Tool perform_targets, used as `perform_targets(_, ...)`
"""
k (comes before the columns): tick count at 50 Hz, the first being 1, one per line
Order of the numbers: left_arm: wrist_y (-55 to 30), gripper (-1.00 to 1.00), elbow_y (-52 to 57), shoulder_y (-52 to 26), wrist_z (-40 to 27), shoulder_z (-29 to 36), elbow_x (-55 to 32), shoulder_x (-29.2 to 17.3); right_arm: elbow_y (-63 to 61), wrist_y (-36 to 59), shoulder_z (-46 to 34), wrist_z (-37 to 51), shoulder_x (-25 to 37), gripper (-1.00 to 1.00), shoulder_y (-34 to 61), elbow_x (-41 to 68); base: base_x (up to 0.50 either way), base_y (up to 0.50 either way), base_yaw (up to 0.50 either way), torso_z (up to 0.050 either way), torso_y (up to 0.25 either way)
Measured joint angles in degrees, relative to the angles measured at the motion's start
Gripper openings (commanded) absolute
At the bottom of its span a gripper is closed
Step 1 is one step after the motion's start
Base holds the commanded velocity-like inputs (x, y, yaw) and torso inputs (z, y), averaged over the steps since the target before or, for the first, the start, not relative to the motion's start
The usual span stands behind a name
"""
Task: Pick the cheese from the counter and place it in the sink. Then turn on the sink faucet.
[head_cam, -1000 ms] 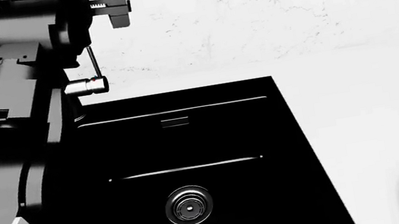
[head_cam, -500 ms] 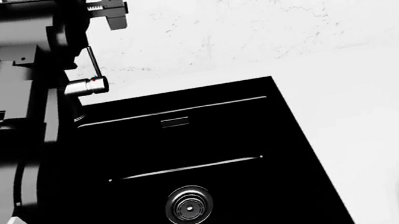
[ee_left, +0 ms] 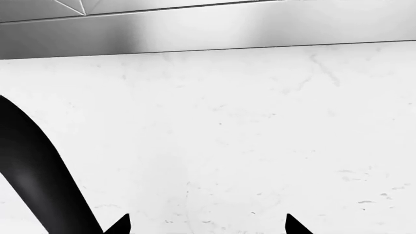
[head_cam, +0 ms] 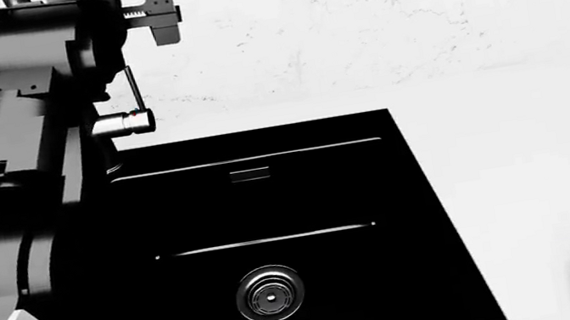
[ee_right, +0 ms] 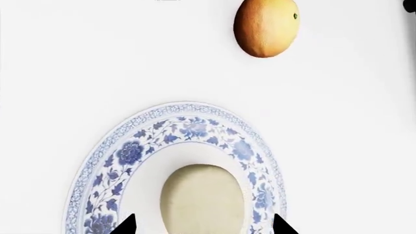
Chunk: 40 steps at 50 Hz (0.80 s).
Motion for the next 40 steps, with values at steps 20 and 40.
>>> perform_targets(20,0.04,1.0,-0.01,0.46,0.03,-0.52,0.4,0.03,-0.39,0.1,1.2,0.0,4.89,1.0,0.0,0.46,0.0,0.0,0.0,0.0,0.0)
perform_targets(40,0.11,1.0,-0.01,0.96,0.09,-0.93,0.69,-0.03,-0.45,-0.03,4.52,-0.48,8.69,1.0,-0.55,0.62,0.0,0.0,0.0,0.0,0.0)
